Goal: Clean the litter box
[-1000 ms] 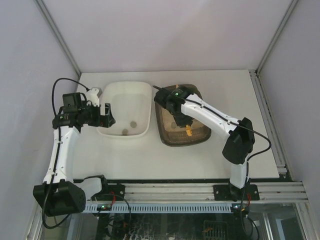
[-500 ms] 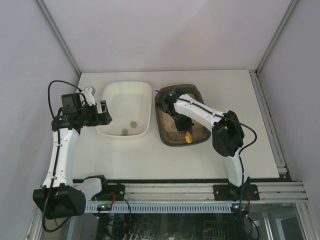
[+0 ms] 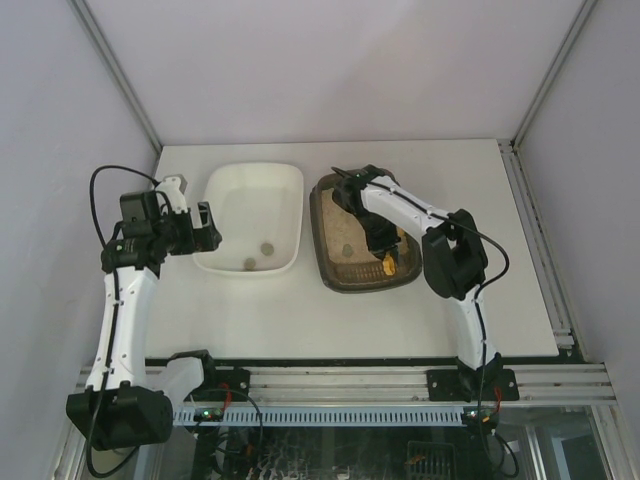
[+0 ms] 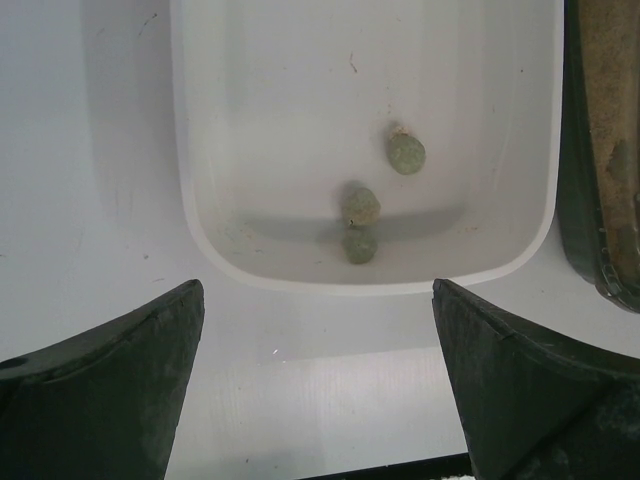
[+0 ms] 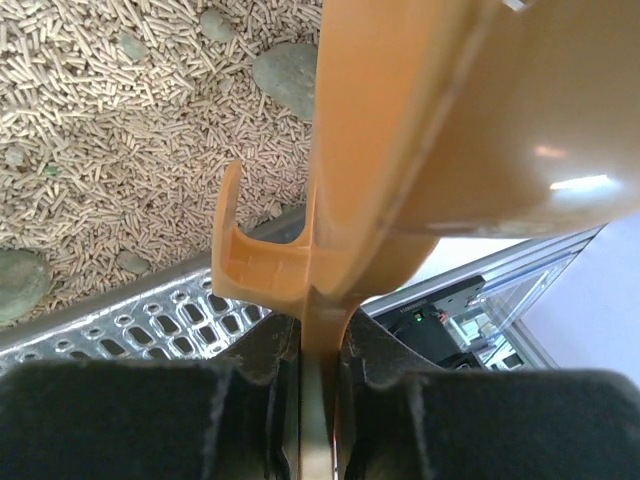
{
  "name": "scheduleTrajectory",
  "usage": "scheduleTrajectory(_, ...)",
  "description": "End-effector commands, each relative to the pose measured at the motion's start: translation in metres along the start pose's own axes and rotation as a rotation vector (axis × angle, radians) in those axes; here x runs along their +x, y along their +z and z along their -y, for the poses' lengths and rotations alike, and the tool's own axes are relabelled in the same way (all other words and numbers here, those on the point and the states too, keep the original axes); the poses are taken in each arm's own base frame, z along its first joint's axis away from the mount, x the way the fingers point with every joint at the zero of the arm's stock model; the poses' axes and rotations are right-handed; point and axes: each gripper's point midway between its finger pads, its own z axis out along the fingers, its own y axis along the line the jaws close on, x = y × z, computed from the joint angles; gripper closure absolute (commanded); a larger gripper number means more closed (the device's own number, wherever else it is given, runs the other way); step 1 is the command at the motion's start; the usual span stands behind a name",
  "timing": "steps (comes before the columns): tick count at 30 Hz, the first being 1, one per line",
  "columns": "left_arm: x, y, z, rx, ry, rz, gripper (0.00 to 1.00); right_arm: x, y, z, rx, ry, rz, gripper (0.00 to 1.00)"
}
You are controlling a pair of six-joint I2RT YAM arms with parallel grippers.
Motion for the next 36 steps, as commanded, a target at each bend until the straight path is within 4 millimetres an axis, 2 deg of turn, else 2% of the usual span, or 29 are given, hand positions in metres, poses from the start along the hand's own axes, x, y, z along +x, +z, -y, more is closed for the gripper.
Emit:
scheduleTrajectory(1, -0.003, 0.007, -0.001, -0.008, -0.007, 0.016, 0.00, -0.011, 0.001, 0.006, -0.007, 0.023, -0.011, 1.00)
scheduleTrajectory(5, -0.003, 0.009, -0.001, -0.005, -0.008, 0.013, 0.00, -0.017, 0.004, 0.000, -0.046, 0.038, -0.040, 1.00)
scheduleTrajectory(13, -0.003, 0.010, -0.001, -0.001, -0.007, 0.017, 0.00, -0.012, 0.004, -0.031, -0.209, 0.018, -0.141, 1.00)
scheduleTrajectory(20, -0.007, 0.011, 0.001, 0.007, -0.009, 0.025, 0.00, -0.018, 0.004, -0.043, -0.326, 0.037, -0.198, 1.00)
scheduleTrajectory(25, -0.008, 0.013, 0.001, 0.011, -0.014, 0.026, 0.00, -0.027, -0.005, -0.058, -0.473, 0.045, -0.226, 1.00)
scheduleTrajectory(29, -0.009, 0.014, 0.001, 0.015, -0.017, 0.023, 0.00, -0.039, -0.025, -0.070, -0.598, 0.049, -0.202, 1.00)
scheduleTrajectory(36, -0.009, 0.018, 0.000, 0.009, -0.019, 0.013, 0.00, -0.050, -0.025, -0.067, -0.630, 0.066, -0.173, 1.00)
